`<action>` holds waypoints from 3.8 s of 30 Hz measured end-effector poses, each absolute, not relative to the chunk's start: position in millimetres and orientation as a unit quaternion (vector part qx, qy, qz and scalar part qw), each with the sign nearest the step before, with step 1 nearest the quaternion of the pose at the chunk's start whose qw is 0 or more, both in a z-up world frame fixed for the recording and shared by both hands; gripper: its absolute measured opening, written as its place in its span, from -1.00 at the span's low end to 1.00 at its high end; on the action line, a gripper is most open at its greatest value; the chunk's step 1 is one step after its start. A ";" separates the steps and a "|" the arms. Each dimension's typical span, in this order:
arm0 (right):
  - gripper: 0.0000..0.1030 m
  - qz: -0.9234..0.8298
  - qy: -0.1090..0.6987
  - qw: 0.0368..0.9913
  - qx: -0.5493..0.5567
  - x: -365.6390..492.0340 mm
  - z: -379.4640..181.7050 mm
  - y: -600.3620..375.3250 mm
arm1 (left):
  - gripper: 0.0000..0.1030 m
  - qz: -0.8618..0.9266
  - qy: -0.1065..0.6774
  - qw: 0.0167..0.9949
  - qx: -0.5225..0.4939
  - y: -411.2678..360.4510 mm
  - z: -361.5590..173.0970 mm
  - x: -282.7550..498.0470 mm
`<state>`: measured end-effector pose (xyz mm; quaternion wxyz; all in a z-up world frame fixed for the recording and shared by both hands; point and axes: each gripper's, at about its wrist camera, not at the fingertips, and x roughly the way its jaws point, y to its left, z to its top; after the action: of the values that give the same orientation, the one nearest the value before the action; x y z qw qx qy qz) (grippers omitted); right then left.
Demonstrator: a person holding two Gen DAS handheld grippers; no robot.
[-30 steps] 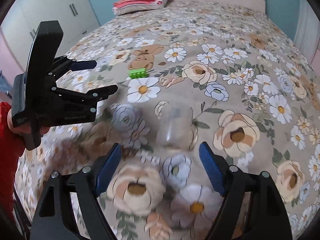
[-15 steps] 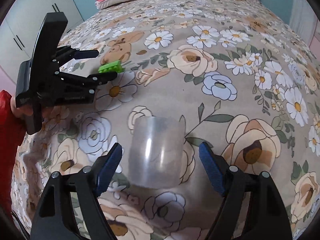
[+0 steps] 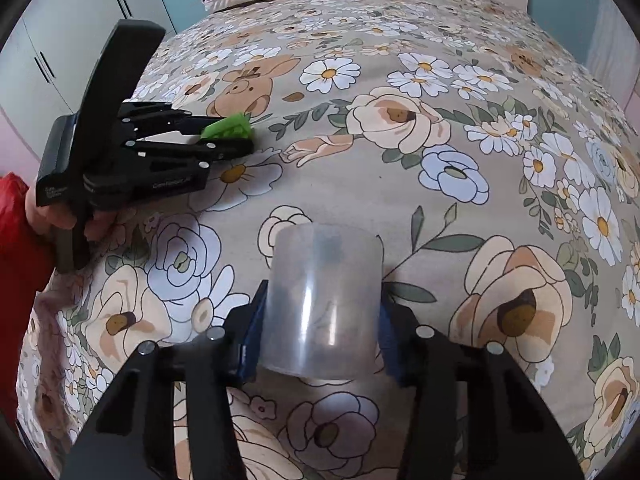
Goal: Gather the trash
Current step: 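Grasp the green block with left tool while right tool grasps the clear cup, then carry the green block and clear cup down over the trash bin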
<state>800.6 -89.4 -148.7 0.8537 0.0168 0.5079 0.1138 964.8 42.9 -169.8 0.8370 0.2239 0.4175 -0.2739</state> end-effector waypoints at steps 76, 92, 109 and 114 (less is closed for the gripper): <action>-0.06 0.119 0.341 0.932 -0.015 225.1 130.3 -198.7 | -0.59 -0.096 0.375 0.920 0.064 9.4 131.1 263.7; -0.06 0.150 0.346 0.925 -0.042 152.0 91.9 -176.6 | -0.59 -0.085 0.354 0.928 0.076 18.8 62.9 174.2; -0.06 0.151 0.421 0.893 -0.047 135.2 -4.9 -157.9 | -0.59 -0.083 0.403 0.906 0.101 18.1 -37.1 156.0; -0.06 0.152 0.452 0.878 -0.049 134.4 -49.3 -151.3 | -0.59 -0.079 0.429 0.893 0.106 16.3 -84.8 155.0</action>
<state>134.4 -151.3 -49.3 0.8776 -0.0491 0.4520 0.1520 155.0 16.3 -84.8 0.8934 0.1062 0.4292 -0.0794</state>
